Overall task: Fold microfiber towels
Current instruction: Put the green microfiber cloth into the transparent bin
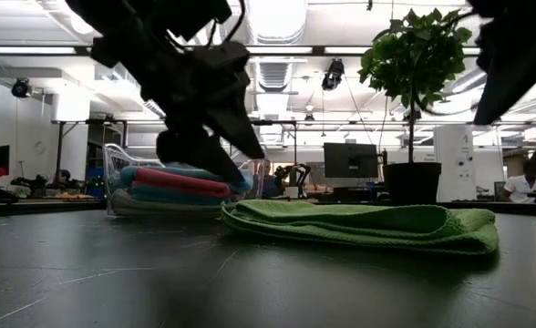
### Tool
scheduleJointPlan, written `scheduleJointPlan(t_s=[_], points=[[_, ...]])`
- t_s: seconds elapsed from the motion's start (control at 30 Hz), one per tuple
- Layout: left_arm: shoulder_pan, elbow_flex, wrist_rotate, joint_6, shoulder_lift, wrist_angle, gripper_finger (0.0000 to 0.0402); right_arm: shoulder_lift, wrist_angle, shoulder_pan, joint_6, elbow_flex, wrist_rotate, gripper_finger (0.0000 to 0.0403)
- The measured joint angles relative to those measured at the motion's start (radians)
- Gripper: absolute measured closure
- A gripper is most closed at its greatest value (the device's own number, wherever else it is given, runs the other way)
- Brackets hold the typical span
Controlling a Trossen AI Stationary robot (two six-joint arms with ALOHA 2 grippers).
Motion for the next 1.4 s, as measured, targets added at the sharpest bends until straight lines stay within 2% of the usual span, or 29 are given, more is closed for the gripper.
scheduleJointPlan(t_s=[0.17, 0.37, 0.6, 0.9, 1.17, 1.3, 1.4], points=[[0.0, -0.002, 0.001, 0.003, 0.055, 0.05, 0.0146, 0.138, 0.138, 0.001, 0.029, 0.021, 0.001, 0.0109], [0.001, -0.001, 0.0, 0.003, 0.12, 0.087, 0.0146, 0.223, 0.14, 0.003, 0.097, 0.044, 0.0, 0.0089], [0.001, 0.0, -0.001, -0.003, 0.193, 0.189, 0.0146, 0.239, 0.129, 0.003, 0.088, 0.048, 0.028, 0.0087], [0.0, -0.001, 0.007, -0.006, 0.204, 0.254, 0.0146, 0.248, 0.128, -0.026, 0.059, 0.043, 0.072, 0.0087], [-0.011, -0.001, 0.033, -0.005, 0.257, 0.356, 0.0154, 0.282, 0.213, -0.054, -0.015, 0.045, 0.103, 0.0101], [-0.015, 0.003, 0.037, -0.005, 0.269, 0.366, 0.018, 0.287, 0.21, -0.063, -0.041, 0.044, 0.113, 0.0119], [-0.018, 0.003, 0.037, -0.004, 0.27, 0.362, 0.0209, 0.294, 0.209, -0.068, -0.06, 0.043, 0.13, 0.015]])
